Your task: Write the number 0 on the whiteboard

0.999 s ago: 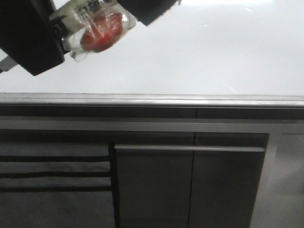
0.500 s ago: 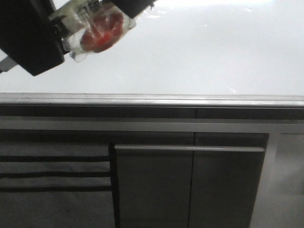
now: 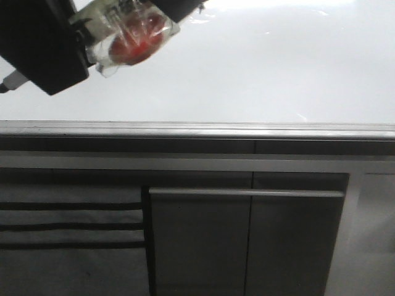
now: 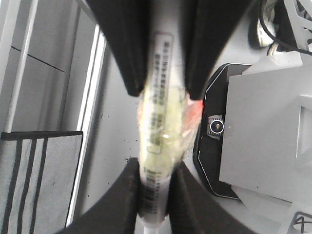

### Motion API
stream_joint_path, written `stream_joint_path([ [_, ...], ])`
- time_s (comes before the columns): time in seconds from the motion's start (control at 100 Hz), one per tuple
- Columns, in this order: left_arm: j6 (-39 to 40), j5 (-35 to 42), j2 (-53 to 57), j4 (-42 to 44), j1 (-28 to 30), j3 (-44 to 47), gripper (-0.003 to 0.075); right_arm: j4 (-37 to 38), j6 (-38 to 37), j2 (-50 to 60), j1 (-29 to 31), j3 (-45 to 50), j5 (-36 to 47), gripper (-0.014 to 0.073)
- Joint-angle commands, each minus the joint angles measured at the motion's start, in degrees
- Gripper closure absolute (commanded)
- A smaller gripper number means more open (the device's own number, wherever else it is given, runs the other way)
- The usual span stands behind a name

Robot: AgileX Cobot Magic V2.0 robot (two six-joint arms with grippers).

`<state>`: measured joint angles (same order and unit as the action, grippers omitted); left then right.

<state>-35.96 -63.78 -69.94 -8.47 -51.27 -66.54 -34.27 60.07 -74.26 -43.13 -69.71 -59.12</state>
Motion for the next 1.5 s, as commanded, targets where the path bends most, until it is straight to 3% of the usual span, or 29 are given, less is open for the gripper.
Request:
stream_joint_path([
  [0.0,1.22,7.54,1.14,-1.63,0.34,-1.93,0.0511,-2.47,0.41,1.21,0.09,-1.85,1.72,0.0617],
  [0.09,2.16,11.00,1.79,-1.80,1.78,-1.93,0.0379,-2.47,0.07,1.34,0.78,-1.85,2.11,0.0617],
  [0.16,2.85,14.01,3.17,-2.58,2.97,-1.70,0.0329,-2.86,-0.17,1.78,2.00,-1.62,2.22,0.0617],
  [0.44,5.20,25.35,15.01,-4.38,9.56,6.09,0.0323,-7.50,-0.44,8.89,13.23,6.16,7.03,0.0617],
  [0.63,16.38,35.79,23.61,-4.38,18.34,16.18,0.0324,-22.01,-2.35,15.12,26.36,16.82,20.37,0.0617],
  [0.75,21.54,39.56,27.92,-4.38,25.14,22.08,0.0324,-29.64,-2.31,16.04,33.13,23.35,21.22,0.0617],
  [0.859,23.10,40.87,29.17,-5.47,30.14,25.00,0.0324,-31.80,-2.31,15.78,34.25,27.19,20.93,0.0617],
  [1.029,23.17,41.11,28.56,-5.84,33.66,25.53,0.0324,-33.21,-3.40,12.11,34.35,22.96,21.22,0.0617],
  [1.169,23.17,41.76,28.56,-5.84,33.75,25.53,0.0324,-28.06,-7.98,6.20,34.35,16.47,19.38,0.0617],
  [1.489,23.17,41.85,28.56,-5.84,33.75,25.53,0.0335,-24.34,-8.24,-7.30,34.35,4.42,15.69,0.0617],
])
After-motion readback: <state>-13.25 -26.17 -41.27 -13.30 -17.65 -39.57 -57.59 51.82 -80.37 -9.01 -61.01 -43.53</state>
